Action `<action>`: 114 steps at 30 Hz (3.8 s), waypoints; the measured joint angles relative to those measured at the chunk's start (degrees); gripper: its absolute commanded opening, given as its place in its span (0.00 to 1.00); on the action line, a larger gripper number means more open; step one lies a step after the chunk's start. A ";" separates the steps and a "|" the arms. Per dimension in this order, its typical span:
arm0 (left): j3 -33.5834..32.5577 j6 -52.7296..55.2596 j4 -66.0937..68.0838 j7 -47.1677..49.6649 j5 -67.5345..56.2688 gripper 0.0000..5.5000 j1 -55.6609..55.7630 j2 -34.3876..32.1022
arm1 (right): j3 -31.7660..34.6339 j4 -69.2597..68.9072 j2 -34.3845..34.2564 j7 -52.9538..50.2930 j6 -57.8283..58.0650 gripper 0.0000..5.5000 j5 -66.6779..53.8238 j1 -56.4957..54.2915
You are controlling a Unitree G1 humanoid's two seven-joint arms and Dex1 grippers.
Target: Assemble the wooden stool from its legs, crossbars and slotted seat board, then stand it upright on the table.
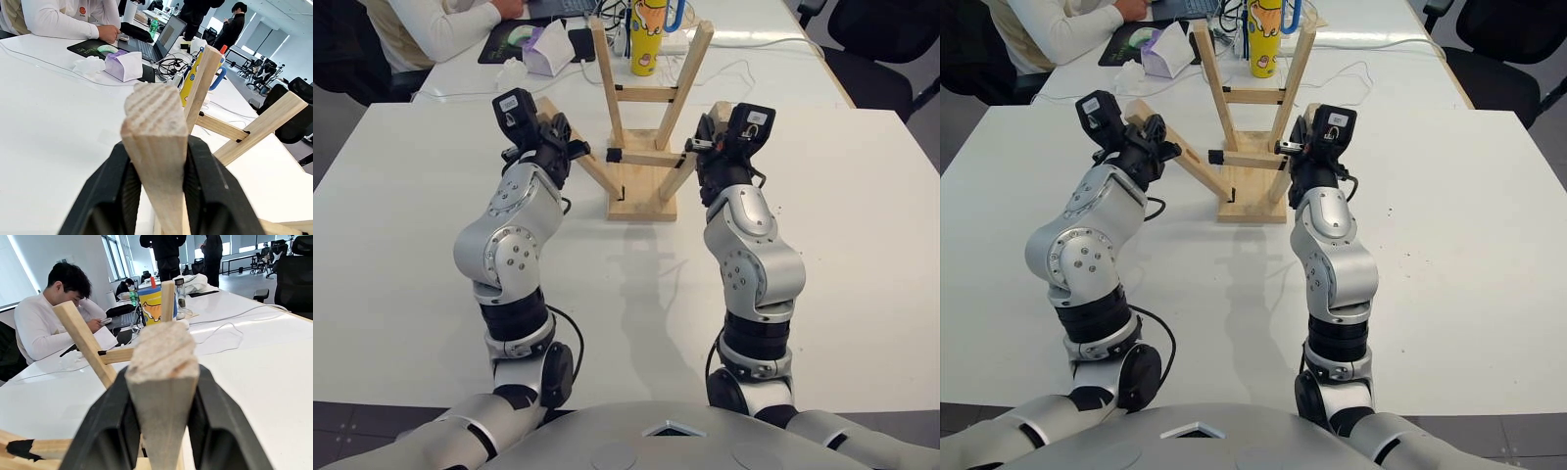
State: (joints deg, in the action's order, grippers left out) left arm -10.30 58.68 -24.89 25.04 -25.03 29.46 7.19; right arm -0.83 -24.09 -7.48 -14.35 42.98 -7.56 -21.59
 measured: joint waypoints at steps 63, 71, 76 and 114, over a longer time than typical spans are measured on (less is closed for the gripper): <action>24.92 -18.99 20.13 -25.54 13.86 0.24 9.17 -19.57 | -1.74 6.39 -0.16 -7.42 -9.00 0.20 1.54 -0.59; 19.08 -16.72 15.60 -26.33 7.84 0.24 5.05 -19.00 | -2.47 6.16 -0.04 -5.27 -8.11 0.20 1.49 -0.70; 13.49 -10.59 12.94 -26.37 2.82 0.24 4.01 -16.45 | -1.13 5.41 0.54 -2.24 -6.20 0.20 0.16 -0.90; 13.44 -12.29 6.08 -23.80 9.51 0.24 -1.26 -15.37 | 4.85 2.19 1.89 6.50 -0.72 0.20 -4.84 -0.75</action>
State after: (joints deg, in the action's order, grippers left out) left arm 3.14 46.39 -18.81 1.24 -15.52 28.20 -8.18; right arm 4.02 -21.90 -5.59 -7.85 42.26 -12.41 -22.34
